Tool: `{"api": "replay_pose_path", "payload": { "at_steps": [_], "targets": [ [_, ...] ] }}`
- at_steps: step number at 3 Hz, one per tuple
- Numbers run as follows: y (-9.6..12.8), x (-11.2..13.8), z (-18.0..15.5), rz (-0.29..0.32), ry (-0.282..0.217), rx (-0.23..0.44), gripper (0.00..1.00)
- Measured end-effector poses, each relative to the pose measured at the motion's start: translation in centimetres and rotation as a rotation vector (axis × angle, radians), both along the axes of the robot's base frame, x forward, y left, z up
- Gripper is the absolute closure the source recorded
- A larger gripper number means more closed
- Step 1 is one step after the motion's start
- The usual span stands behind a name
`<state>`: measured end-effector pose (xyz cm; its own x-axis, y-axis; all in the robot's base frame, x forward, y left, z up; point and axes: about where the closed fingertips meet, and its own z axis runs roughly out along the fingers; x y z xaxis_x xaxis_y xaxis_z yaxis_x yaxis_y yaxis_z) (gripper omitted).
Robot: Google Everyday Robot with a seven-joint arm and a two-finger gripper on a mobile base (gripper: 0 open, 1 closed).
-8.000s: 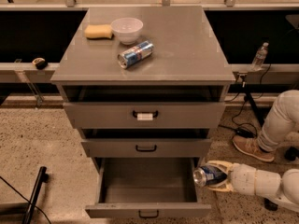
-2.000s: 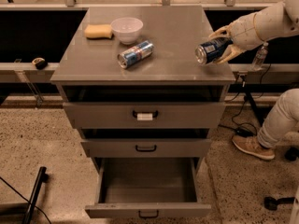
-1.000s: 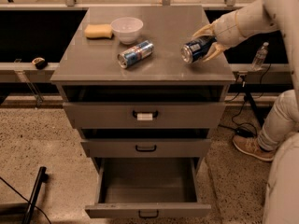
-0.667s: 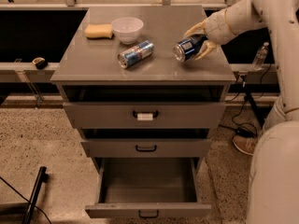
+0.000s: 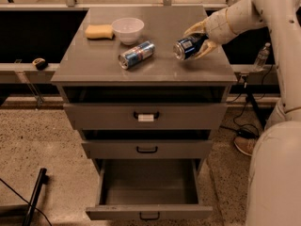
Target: Pick pepsi can from bottom drawer and place on counter
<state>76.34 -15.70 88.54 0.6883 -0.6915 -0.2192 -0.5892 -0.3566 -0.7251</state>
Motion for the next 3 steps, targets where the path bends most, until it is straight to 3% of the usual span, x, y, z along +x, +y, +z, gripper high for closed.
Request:
{"api": "replay_pose_path", "payload": {
  "at_steps": [1, 2, 3],
  "targets": [
    [0.00, 0.00, 0.00, 0.000, 0.000, 0.000, 0.11],
    [0.01, 0.00, -0.01, 0.000, 0.000, 0.000, 0.00],
    [0.01, 0.00, -0.01, 0.000, 0.000, 0.000, 0.00]
  ]
}}
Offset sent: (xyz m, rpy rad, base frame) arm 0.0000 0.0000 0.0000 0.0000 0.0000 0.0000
